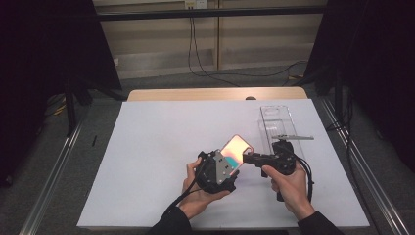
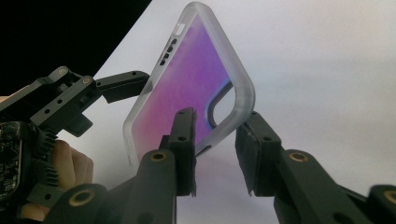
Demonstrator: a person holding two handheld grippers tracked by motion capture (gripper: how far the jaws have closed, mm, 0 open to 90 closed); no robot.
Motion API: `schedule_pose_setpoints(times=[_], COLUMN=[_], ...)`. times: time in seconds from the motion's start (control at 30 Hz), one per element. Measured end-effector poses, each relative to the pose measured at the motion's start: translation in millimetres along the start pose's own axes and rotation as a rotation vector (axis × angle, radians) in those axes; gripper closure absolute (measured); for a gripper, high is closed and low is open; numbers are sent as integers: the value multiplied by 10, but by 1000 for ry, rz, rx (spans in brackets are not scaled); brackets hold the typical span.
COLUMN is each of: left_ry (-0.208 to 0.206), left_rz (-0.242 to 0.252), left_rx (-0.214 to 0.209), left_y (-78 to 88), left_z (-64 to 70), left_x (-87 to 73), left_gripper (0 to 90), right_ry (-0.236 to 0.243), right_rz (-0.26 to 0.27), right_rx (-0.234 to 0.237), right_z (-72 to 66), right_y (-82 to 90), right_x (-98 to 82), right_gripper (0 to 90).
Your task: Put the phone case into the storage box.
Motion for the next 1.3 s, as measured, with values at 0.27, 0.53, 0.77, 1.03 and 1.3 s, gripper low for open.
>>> schedule_pose_setpoints(times=[0.27,0.53,0.77,1.03,1.3], left_ry=[-6,13,52,137,195], left_rz=[-13,3,29,58,61], left_rx=[25,19,-14,-46,-81], left_y=[-40,-43,-42,2,58], left_z=[5,-38,-96,-187,-320], left_x=[-31,-32,-25,-22,-56], left_gripper=[170,168,132,44,26], right_ry=[-50,-68,-48,-47,-12], right_rz=[12,34,74,102,127], right_rx=[28,77,84,62,28], right_z=[-7,-51,-81,2,45], right_y=[10,34,78,133,185], right_x=[-12,-11,14,56,81], right_gripper=[775,823,836,838,838])
Point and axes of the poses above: each handheld gripper's, and its own axes: y roughly backward along the jaws, x roughly out of its top, z roughly to its right, the point moved 3 cm from there along -y, roughly forward along the jaws, and after that the axes turned 8 degrees about -x, right-handed, at the moved point
